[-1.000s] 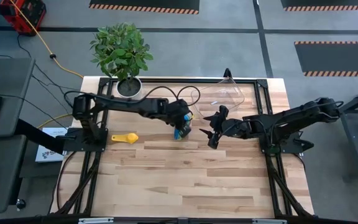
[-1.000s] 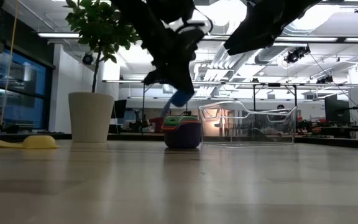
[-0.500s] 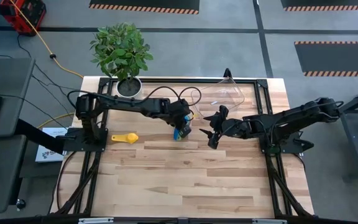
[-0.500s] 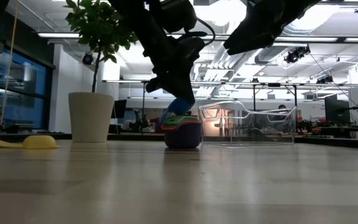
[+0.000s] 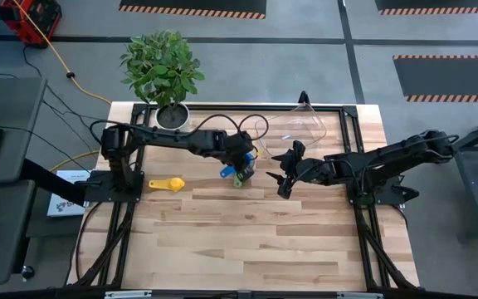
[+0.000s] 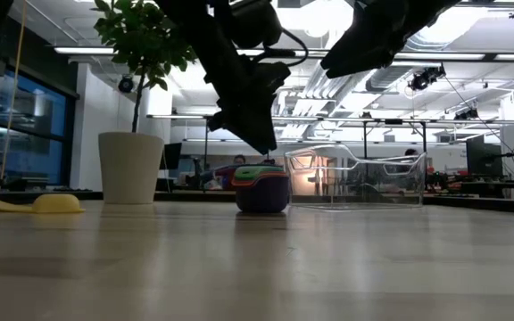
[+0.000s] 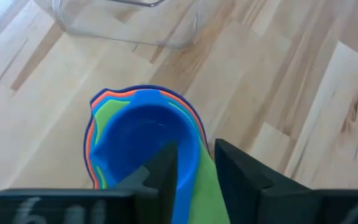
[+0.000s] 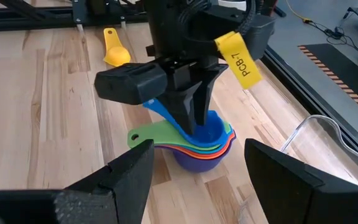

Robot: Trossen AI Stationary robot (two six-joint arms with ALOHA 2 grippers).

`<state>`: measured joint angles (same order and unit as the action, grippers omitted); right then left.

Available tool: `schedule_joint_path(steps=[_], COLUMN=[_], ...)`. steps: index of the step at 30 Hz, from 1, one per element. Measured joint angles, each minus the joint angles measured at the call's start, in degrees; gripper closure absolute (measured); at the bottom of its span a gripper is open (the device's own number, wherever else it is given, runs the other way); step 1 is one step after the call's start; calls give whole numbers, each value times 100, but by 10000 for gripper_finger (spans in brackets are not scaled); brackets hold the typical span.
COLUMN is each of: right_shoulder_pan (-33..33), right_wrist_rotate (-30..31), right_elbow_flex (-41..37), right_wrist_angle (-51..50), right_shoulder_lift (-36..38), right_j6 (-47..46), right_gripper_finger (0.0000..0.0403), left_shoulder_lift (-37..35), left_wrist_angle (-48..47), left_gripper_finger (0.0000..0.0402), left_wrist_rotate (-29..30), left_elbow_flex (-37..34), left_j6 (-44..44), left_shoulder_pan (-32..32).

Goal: Nest measuring cups in basket
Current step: Stack the blue measuring cup on top of the green measuring cup

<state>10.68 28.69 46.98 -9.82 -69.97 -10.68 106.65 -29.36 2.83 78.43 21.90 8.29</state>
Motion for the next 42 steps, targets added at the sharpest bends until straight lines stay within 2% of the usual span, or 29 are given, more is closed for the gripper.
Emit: schedule_joint_path(steps=[7, 10, 12, 14, 16, 21, 24, 27, 36, 42], right_shoulder_pan=[0, -1, 0, 0, -2, 0, 0, 0, -71, -96], right_wrist_rotate=[3, 8, 8, 13, 14, 3, 4, 4, 19, 25], right_elbow_flex=[0, 0, 0, 0, 0, 0, 0, 0, 0, 0], right_wrist_angle=[-17, -28, -43, -46, -82, -70, -70, -66, 17, 30], right_shoulder_lift=[0, 0, 0, 0, 0, 0, -2, -4, -4, -4], right_j6=[-76, -110, -110, -133, -134, -105, -109, -99, -45, 64], right_gripper_finger=[160, 160, 160, 160, 160, 160, 160, 160, 160, 160], left_shoulder_lift=[-93, -233, -343, -589, -895, -1922, -2518, -2879, -2944, -2963], left_wrist_angle=[-192, -863, -1100, -1262, -918, 220, 707, 924, 880, 1151], left_gripper_finger=[265, 263, 269, 286, 313, 392, 394, 400, 401, 401], left_wrist_rotate=[-24, 12, 318, 903, 1300, 1599, 1874, 1941, 1917, 1685], left_elbow_flex=[2, -9, -19, -275, -691, -2275, -3046, -3496, -3619, -3619], left_j6=[-318, -547, -639, -703, -652, -220, 142, 338, 156, 148], left_shoulder_pan=[21, 77, 69, -3, -76, -27, 119, 267, 543, 601])
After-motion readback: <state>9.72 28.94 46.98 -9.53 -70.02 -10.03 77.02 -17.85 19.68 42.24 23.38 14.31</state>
